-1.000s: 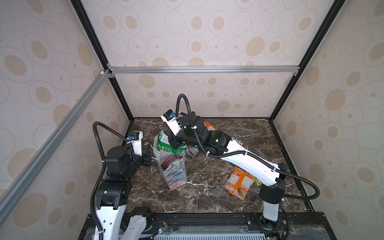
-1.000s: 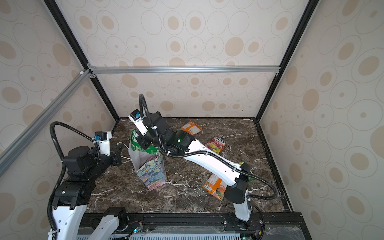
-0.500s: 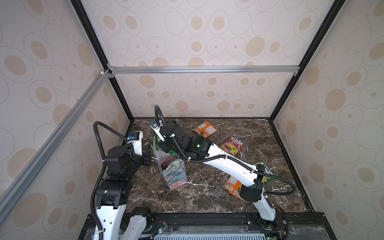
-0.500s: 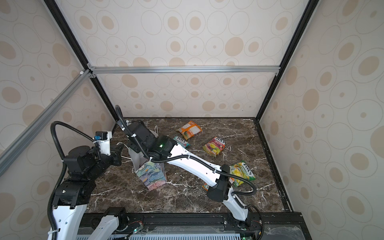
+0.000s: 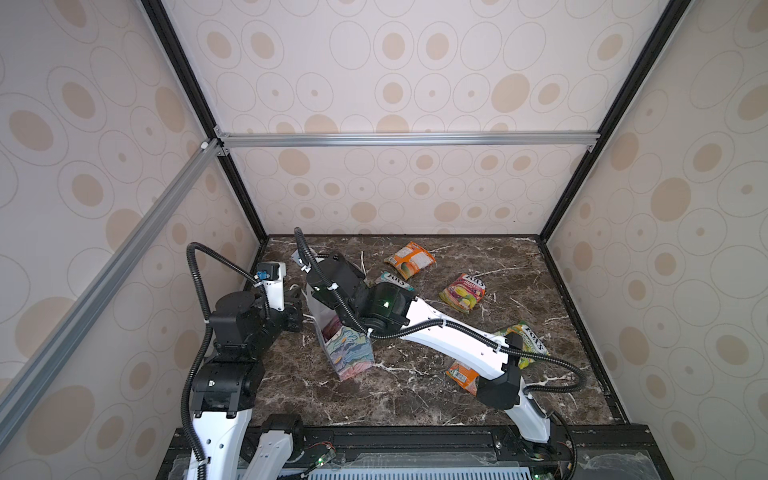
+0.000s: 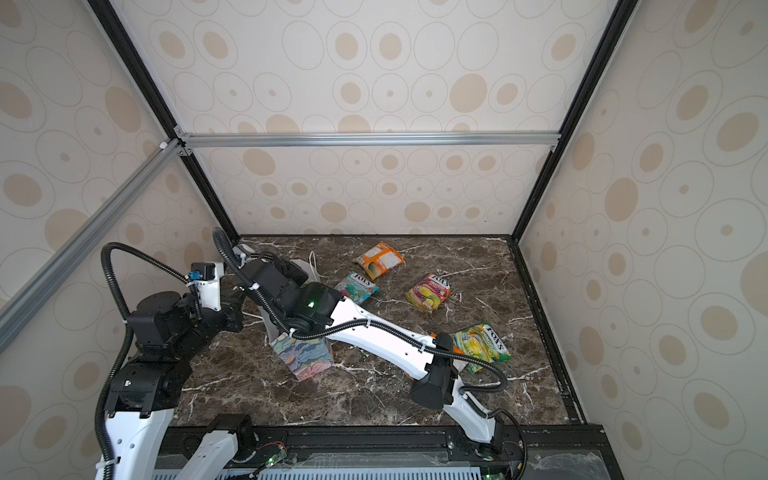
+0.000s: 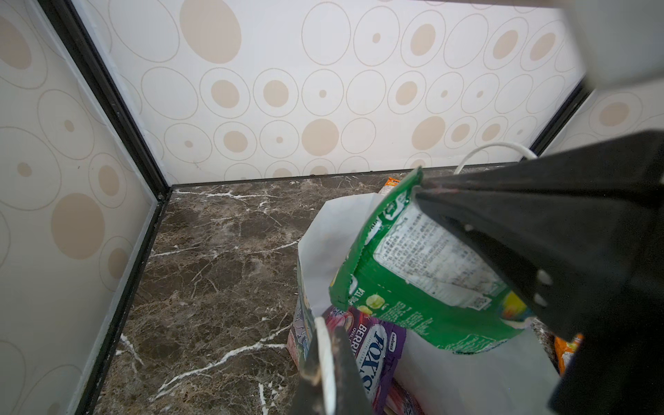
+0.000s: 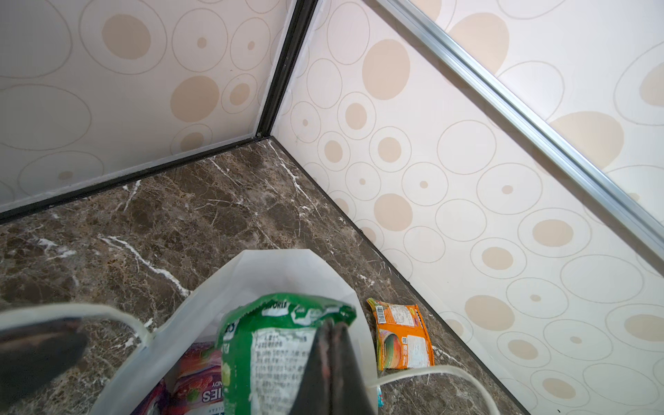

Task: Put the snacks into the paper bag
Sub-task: 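Lower the green packet into the bag and open the right gripper, then raise the right gripper out of the bag and move it over the packets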

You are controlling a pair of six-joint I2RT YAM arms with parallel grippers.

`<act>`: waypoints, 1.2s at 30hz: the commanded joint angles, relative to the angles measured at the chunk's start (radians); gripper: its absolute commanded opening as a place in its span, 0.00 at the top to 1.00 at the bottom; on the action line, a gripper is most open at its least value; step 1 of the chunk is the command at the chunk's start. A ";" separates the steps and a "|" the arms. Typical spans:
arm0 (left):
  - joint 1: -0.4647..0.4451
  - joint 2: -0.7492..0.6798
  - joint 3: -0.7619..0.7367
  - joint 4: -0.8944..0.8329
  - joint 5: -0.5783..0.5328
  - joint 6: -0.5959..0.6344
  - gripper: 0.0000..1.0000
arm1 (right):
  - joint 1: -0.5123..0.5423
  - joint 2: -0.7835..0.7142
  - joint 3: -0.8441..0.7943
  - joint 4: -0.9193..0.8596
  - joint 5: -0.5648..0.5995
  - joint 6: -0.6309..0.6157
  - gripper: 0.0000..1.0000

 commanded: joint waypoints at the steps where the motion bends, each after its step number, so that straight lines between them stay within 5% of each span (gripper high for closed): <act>1: -0.008 -0.008 0.007 0.009 0.002 0.002 1.00 | 0.011 0.034 0.010 0.051 0.092 -0.045 1.00; 8: -0.009 -0.009 0.004 0.011 0.007 0.001 1.00 | 0.015 0.062 0.014 0.064 0.151 -0.081 1.00; 17: -0.011 -0.012 0.005 0.011 0.005 0.001 1.00 | 0.016 0.072 0.019 0.062 0.138 -0.076 0.68; 26: -0.013 -0.010 0.004 0.008 0.001 0.002 1.00 | 0.016 0.028 0.019 0.039 0.069 -0.054 0.66; 36: -0.014 -0.008 0.007 0.008 -0.003 0.002 1.00 | 0.013 -0.177 -0.103 -0.025 -0.163 0.033 0.65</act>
